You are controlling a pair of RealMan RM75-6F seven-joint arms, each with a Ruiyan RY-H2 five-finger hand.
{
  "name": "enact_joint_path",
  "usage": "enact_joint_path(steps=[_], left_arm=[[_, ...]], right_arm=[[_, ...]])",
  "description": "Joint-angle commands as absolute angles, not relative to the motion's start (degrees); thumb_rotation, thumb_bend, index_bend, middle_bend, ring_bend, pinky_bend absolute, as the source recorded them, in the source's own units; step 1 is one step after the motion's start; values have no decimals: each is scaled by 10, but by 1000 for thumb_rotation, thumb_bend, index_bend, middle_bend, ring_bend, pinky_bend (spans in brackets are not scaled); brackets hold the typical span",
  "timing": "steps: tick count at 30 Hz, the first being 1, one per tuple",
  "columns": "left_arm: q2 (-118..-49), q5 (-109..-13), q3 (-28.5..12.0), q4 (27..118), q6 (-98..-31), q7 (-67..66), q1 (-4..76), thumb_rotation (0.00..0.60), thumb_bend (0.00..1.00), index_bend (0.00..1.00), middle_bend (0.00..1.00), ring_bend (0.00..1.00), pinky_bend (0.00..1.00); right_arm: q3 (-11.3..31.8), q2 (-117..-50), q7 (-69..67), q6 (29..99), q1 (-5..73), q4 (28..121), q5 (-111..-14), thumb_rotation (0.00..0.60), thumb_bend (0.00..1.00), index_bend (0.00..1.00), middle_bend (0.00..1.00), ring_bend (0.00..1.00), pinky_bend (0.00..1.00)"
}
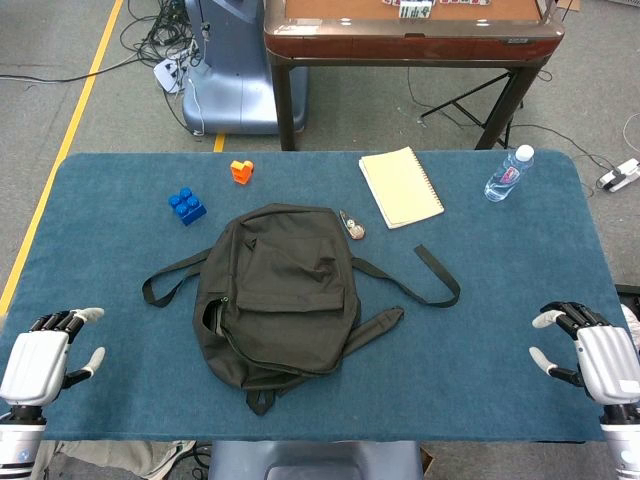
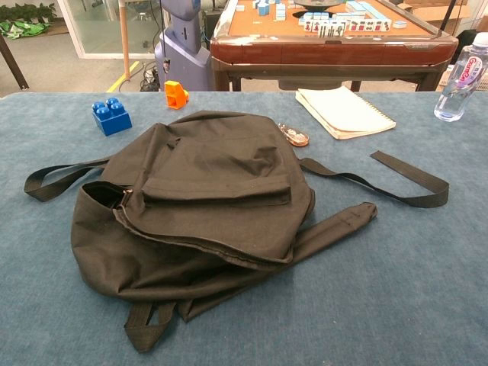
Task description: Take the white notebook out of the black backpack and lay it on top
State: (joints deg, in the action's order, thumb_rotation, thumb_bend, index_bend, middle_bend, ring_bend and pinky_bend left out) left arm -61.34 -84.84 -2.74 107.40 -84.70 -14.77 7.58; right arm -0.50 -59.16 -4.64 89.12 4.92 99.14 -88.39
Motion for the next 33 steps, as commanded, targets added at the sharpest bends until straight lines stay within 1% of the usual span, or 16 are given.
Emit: enact_joint_path(steps=[1,7,13,19,25,29,31,33], left_arm=[[-614,-849,-28,1074,-847,-149,76,600,330,369,375,312,290],[-615,-848,-29,1074,-845,-147,77,600,330,369,375,312,290],[-616,-844,-31,1072,-844,-146,78,600,330,369,375,312,290],[-619,-844,-31,1075,-846,-150,76,600,330,369,375,312,290],[-618,-842,-33,1080,-846,-158,77,600,330,369,375,312,290],[-619,-840,-34,1083,-845,-162,78,600,330,369,375,312,290],[-620,-840,-34,1083,-845,-164,78,600,330,369,375,312,290],[-621,-840,-33,1086,-843,-168,78,600,330,369,375,312,290]], right_arm=[[-4,-591,-44,891,47,993,-886,600,188,439,343,277,391],[-2,-592,-42,890,42,998,-889,600,188,439,343,277,391],[-1,-596,-35,863,59,1006,-909,600,189,439,343,277,391],[6,-615,-20,800,109,1022,-943,600,188,439,343,277,391],[18,-659,-4,702,181,1025,-954,600,186,439,343,277,391],[29,-702,10,641,227,1016,-950,600,154,439,343,277,391],[32,-712,14,631,236,1013,-946,600,130,439,343,277,391],[45,-756,17,589,270,1001,-935,600,96,439,343,277,391]])
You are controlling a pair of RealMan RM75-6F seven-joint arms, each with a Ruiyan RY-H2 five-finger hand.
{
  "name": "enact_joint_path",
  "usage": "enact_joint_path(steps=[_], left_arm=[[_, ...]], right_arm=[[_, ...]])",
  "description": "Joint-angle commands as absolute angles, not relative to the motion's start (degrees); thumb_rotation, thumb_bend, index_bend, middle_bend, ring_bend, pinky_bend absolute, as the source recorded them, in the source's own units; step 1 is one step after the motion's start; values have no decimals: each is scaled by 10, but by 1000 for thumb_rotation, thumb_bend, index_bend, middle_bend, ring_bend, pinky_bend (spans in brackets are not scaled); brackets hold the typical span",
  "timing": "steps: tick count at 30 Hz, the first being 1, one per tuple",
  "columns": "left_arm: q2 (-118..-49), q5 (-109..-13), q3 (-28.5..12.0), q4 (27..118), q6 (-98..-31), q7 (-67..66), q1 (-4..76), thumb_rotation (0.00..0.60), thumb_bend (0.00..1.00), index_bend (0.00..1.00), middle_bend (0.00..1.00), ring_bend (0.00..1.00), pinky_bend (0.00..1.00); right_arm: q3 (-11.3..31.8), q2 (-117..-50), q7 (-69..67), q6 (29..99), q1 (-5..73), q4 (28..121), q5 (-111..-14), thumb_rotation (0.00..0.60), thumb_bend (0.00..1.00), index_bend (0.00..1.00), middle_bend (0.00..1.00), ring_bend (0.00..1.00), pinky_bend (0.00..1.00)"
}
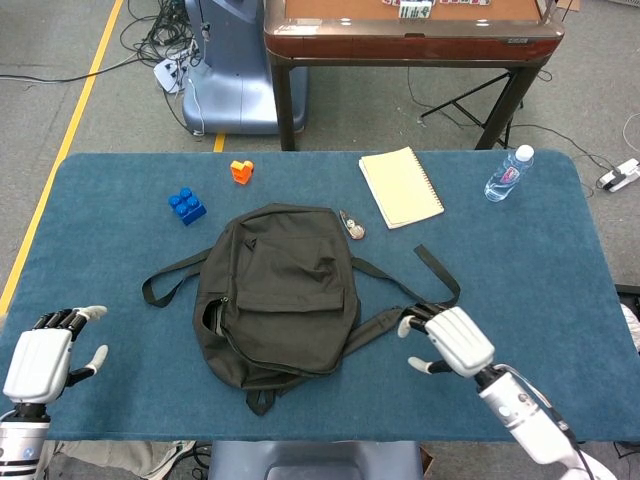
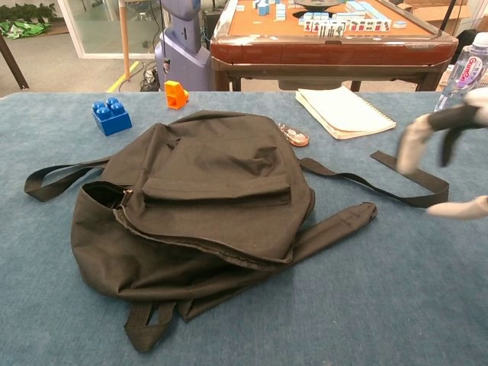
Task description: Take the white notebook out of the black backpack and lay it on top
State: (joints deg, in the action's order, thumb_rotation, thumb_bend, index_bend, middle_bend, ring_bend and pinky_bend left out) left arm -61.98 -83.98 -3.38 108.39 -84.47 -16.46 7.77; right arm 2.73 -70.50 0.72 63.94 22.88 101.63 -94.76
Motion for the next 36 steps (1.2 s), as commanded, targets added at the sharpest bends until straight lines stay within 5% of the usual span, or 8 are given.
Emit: enact_joint_path(steps=[1,16,36], left_arm=[[-621,-840,-32,1088,-844,-171,78,600,330,368,375,312,290],[-624,-838,-33,1092,-844,-182,78,600,330,369,375,312,290],[-622,-837,-31,1095,-842,-187,77,600,330,369,375,312,289]], right_arm=[[54,-779,20,576,284,991,-925,600,63,439,343,277,391],[100,-949,103,507,376,939,-821,600,0,439,343,273,391],[95,-956,137,489,410,984,-739,600,0,439,343,257,391]])
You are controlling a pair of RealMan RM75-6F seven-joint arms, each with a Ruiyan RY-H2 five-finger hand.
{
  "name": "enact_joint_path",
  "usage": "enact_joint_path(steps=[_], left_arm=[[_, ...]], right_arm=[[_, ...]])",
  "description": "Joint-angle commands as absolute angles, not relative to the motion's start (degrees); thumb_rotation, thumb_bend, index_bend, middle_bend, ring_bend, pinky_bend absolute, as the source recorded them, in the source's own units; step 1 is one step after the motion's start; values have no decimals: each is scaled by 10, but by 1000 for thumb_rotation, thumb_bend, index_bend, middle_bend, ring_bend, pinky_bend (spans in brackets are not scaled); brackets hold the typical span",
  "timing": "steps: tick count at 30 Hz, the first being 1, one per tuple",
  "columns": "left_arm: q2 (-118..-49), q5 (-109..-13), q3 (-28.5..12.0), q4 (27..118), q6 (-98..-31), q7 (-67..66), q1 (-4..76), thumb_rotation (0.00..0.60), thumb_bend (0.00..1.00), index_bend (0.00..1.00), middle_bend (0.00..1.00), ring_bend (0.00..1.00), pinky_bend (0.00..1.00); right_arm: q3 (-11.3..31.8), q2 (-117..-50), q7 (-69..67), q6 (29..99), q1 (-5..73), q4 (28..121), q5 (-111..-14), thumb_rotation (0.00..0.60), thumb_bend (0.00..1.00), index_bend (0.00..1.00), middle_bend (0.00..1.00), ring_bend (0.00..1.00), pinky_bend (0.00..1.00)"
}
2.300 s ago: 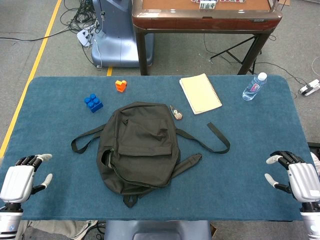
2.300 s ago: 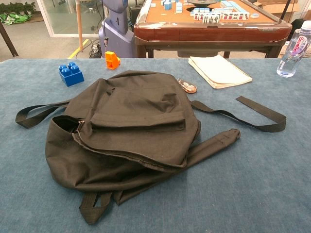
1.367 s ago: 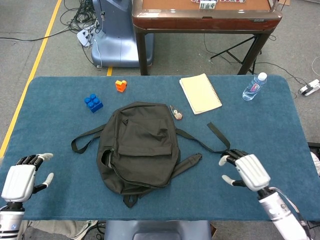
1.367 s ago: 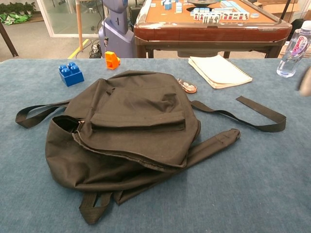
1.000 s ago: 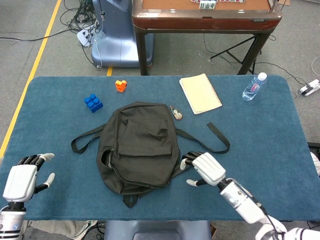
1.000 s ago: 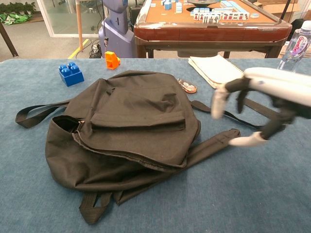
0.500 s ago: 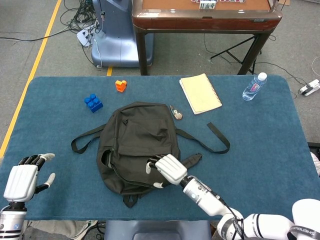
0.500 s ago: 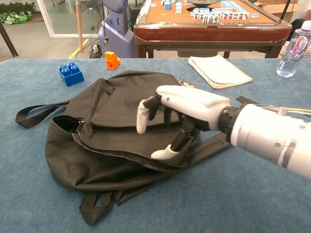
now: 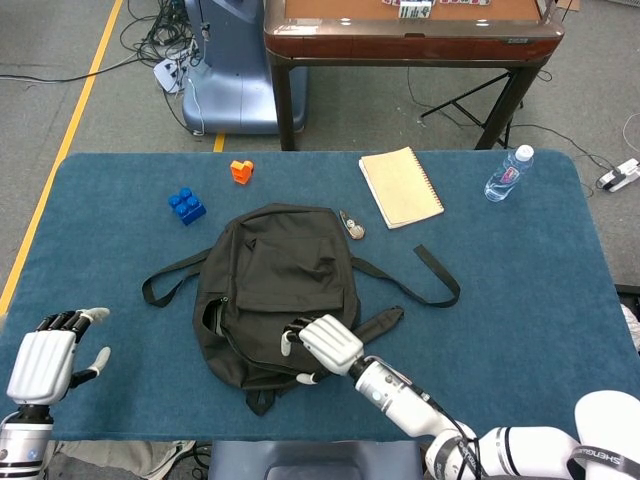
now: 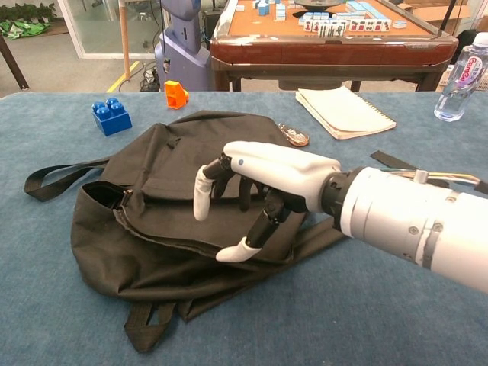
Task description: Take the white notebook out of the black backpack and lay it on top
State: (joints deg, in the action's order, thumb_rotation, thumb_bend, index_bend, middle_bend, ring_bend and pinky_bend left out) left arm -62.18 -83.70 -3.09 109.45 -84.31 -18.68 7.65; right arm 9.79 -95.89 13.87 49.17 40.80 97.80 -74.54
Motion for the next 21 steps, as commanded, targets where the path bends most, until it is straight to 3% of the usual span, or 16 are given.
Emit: enact_joint_path(steps=[1,16,18,21], left_arm=[[-623,-838,-31,1095,-842,-188,77,600,330,369,375,312,289],[-621,-839,-31,1098,-840,-192,79,600,330,369,375,312,289],[-621,-840,-30,1098,-841,-192,78,600,330,369,375,312,289],[-620,-840,-31,1097,-843,-192,78,600,330,369,375,312,289]], right_arm=[[94,-957,140,489,411,984,-737,600,0,439,343,257,391],[93,-1013,198,496,439,931,-681,600,4,439,344,257,391],[95,-1015,196,498,440,927,-678,600,85,439,345,257,391],[98,-1014,193,502,442,925,-676,600,284,451,355,257,391]])
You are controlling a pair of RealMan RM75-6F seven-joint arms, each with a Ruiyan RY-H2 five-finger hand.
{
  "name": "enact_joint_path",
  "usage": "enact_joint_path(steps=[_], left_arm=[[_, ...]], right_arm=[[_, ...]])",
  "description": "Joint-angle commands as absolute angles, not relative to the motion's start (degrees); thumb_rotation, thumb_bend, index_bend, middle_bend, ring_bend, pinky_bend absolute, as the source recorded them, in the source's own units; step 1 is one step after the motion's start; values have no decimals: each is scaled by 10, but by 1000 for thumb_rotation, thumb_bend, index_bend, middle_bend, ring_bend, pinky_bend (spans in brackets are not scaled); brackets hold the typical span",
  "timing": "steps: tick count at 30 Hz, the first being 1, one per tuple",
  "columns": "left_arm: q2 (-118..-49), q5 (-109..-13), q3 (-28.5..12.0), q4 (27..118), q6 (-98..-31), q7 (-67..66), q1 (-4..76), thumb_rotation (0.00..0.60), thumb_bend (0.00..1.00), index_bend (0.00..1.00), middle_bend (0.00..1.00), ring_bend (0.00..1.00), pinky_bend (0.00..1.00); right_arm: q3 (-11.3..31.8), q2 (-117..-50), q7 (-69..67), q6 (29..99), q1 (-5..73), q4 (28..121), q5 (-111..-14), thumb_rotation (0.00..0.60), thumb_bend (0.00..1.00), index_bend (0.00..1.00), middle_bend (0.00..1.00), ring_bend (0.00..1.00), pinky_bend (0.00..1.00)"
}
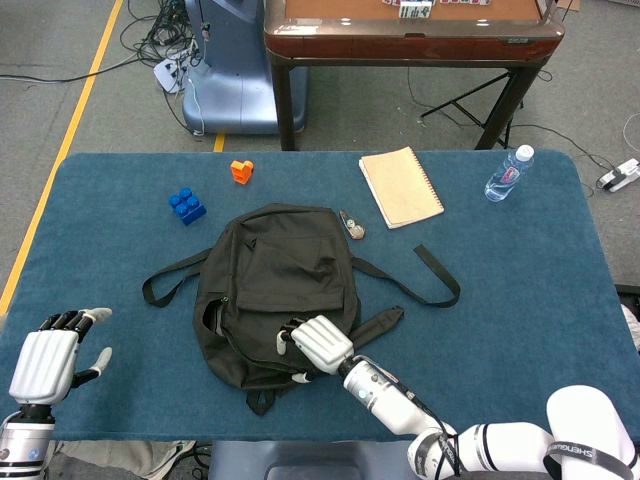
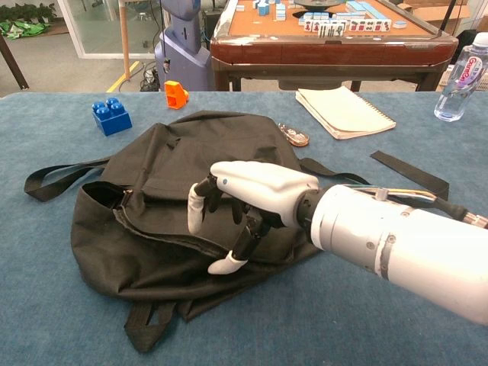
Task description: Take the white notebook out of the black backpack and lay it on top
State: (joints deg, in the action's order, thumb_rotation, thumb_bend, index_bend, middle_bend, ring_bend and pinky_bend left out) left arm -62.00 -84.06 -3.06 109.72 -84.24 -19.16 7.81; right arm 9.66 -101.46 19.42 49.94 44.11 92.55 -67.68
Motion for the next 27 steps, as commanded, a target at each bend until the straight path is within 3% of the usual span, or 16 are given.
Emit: enact_joint_path(steps=[1,14,27], left_arm=[[-619,-840,-31,1097,-842,-192,78,600,330,369,375,312,289],[-622,-844,-29,1099,-840,-199,80,600,330,368,375,312,288],[-618,-865,-51,1100,-809,-192,120,600,330,368,375,312,288]], right_arm=[[98,-1013,192,503,442,924,-677,600,322,461,359,257,391],[101,-1008,179,525,440,913,-675,600,547,597,424,267,391],[148,-975,140,545,441,897,-661,600,569,694,478,307,391]])
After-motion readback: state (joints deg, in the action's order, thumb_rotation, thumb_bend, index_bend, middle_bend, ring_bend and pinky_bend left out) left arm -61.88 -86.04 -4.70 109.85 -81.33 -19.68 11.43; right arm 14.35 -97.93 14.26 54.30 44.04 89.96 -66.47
